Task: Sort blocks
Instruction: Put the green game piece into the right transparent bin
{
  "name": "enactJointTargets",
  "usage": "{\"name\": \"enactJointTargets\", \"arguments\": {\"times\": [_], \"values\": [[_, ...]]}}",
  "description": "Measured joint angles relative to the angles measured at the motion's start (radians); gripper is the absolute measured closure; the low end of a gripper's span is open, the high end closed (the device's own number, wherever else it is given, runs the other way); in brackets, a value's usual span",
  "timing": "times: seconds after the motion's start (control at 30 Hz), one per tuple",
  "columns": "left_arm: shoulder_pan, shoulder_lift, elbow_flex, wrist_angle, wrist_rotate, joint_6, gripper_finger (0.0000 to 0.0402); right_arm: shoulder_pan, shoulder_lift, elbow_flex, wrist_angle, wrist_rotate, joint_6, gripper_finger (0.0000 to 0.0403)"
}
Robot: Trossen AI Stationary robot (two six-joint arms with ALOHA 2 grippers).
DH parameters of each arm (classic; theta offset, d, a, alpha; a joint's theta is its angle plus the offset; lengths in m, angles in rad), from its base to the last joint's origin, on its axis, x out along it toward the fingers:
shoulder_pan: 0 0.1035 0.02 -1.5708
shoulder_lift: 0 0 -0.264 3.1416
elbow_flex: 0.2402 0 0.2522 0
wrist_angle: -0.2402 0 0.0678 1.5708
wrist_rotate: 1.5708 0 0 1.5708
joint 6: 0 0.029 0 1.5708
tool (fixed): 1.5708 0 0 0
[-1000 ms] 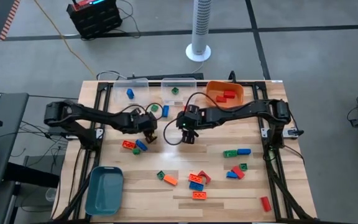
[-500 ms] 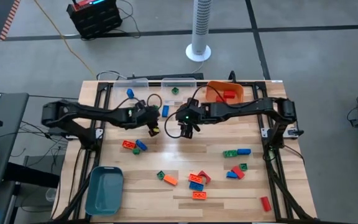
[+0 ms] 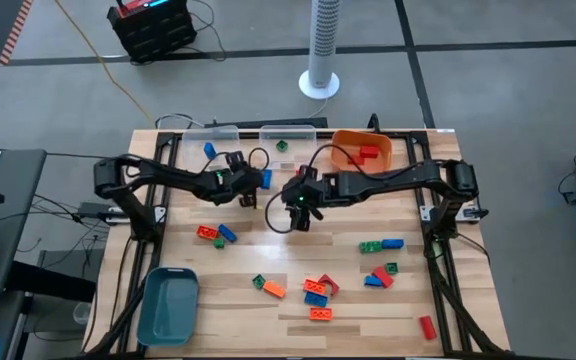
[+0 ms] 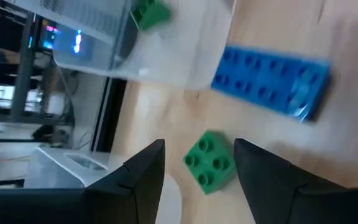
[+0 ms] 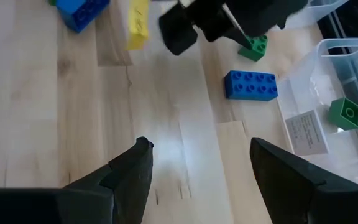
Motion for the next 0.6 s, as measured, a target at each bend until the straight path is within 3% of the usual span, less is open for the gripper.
{"name": "enactJointTargets", "arguments": {"times": [0.3,0.47,0.6], "values": [[-0.012,0.048,0.002,-0.03,0.0,-0.031,0.0214,0.0,0.0,0.0,-0.003,0.0,-0.002,0.0127],[-0.053,0.007,0.022,-0.18,0.103,-0.158,0.0214,0.0,0.0,0.0,-0.008,0.001,-0.005,0.0127],[-0.117,-0.038,0.07,-0.348,0.113,-0.25,0.0214,-0.006,0.0,0.0,-0.008,0.001,-0.007,0.0127]]}}
